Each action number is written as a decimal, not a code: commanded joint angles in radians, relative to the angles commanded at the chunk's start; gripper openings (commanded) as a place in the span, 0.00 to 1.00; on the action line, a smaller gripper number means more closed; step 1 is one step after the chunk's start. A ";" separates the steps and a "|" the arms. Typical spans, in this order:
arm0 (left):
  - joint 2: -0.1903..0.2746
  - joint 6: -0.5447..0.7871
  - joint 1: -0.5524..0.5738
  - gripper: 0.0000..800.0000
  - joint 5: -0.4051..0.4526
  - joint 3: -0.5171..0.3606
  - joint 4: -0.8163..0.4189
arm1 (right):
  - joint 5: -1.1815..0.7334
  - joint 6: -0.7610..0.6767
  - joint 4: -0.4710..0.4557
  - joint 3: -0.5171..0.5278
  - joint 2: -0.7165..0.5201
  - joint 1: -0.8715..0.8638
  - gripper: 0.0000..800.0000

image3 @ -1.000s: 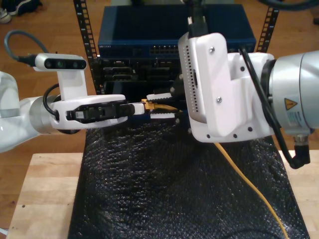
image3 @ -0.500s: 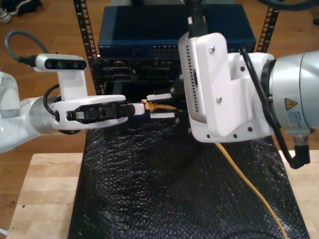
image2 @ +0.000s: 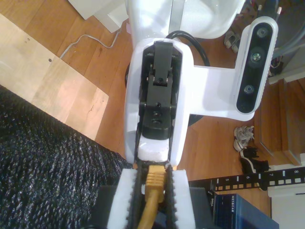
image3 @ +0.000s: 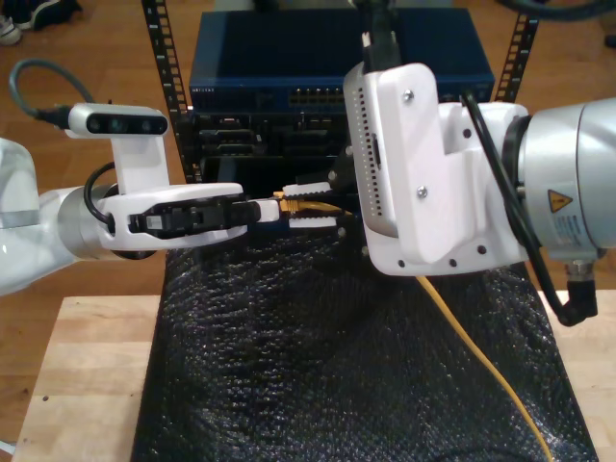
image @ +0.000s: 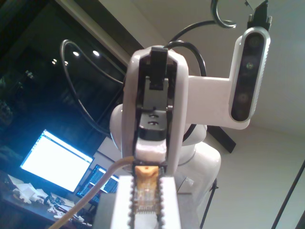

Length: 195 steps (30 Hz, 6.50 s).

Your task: Grab the cable and plug it in

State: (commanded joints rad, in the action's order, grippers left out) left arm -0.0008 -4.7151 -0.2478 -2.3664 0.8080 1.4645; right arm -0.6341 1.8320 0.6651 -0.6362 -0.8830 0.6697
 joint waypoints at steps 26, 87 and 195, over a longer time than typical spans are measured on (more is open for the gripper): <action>-0.020 -0.032 0.000 0.52 0.000 0.003 0.000 | 0.002 0.000 0.009 0.008 0.000 0.000 0.00; 0.259 0.354 -0.192 1.00 0.417 0.209 -0.770 | -0.476 -0.140 0.046 -0.029 0.226 -0.686 0.00; 0.508 1.511 -1.109 1.00 1.260 -0.695 -1.562 | -0.299 -0.135 -0.008 0.121 0.207 -0.707 0.00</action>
State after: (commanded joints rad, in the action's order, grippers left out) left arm 0.5071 -3.2037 -1.3571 -1.1067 0.1130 -0.0974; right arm -0.9333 1.6970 0.6575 -0.5150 -0.6759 -0.0376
